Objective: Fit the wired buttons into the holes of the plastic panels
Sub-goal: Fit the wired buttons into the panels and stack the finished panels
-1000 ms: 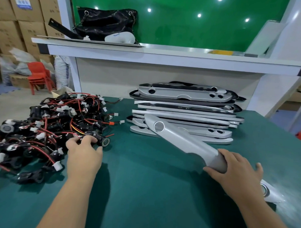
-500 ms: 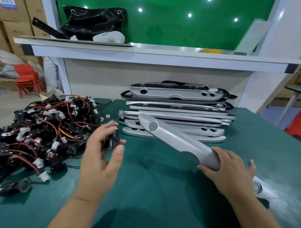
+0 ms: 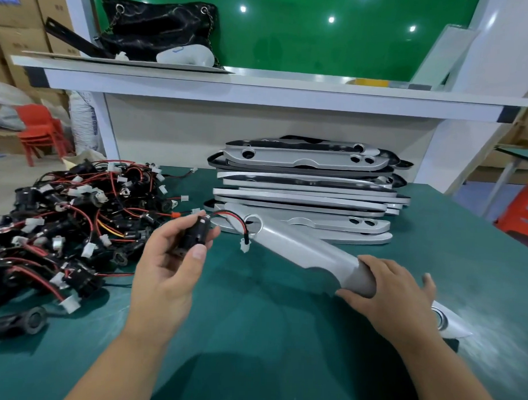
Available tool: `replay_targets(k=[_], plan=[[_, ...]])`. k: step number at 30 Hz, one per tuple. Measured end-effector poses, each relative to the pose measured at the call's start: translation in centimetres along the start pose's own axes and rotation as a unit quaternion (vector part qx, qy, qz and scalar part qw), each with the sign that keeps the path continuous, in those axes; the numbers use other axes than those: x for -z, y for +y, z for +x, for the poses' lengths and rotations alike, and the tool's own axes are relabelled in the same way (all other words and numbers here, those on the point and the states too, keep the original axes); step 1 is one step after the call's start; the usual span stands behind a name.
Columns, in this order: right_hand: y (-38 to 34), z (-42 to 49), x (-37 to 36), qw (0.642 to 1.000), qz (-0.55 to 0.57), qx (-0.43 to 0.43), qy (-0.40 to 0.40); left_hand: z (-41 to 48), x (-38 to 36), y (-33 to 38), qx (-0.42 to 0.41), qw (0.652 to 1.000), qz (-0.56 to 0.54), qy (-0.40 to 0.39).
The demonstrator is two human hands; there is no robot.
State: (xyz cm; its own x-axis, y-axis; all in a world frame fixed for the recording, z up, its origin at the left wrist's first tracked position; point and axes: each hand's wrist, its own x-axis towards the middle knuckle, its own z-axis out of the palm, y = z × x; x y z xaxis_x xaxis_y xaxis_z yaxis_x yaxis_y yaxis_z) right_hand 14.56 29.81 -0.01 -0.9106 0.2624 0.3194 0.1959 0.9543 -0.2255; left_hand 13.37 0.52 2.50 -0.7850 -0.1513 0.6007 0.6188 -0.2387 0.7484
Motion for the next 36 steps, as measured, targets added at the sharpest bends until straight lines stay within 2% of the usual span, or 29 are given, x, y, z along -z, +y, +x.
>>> replay_targets(k=[12,18,21,25,27,30,36], plan=[[-0.3,-0.3,-0.1,0.998,0.000,0.048,-0.042,0.3,0.4,0.1,-0.017,0.999,-0.029,0.029],[-0.5,-0.5,0.0,0.997,0.011,0.054,-0.047,0.1,0.6,-0.5,-0.008,1.000,0.013,0.027],[-0.6,-0.5,0.2,0.997,0.044,0.058,-0.015,-0.2,0.5,-1.0,0.001,0.998,0.064,0.003],[-0.8,-0.7,0.6,0.989,0.085,0.089,0.079,-0.2,0.2,-1.7,0.046,0.991,0.128,0.001],[-1.1,-0.8,0.5,0.984,0.068,0.111,0.124,-0.2,0.0,-1.7,0.039,0.985,0.165,0.030],[-1.5,-0.9,0.6,0.979,0.063,0.132,0.145,-0.1,0.2,-1.9,0.056,0.975,0.199,0.077],[-1.4,-0.8,0.6,0.982,0.067,0.127,0.122,0.3,0.2,-2.3,0.128,0.986,0.070,0.079]])
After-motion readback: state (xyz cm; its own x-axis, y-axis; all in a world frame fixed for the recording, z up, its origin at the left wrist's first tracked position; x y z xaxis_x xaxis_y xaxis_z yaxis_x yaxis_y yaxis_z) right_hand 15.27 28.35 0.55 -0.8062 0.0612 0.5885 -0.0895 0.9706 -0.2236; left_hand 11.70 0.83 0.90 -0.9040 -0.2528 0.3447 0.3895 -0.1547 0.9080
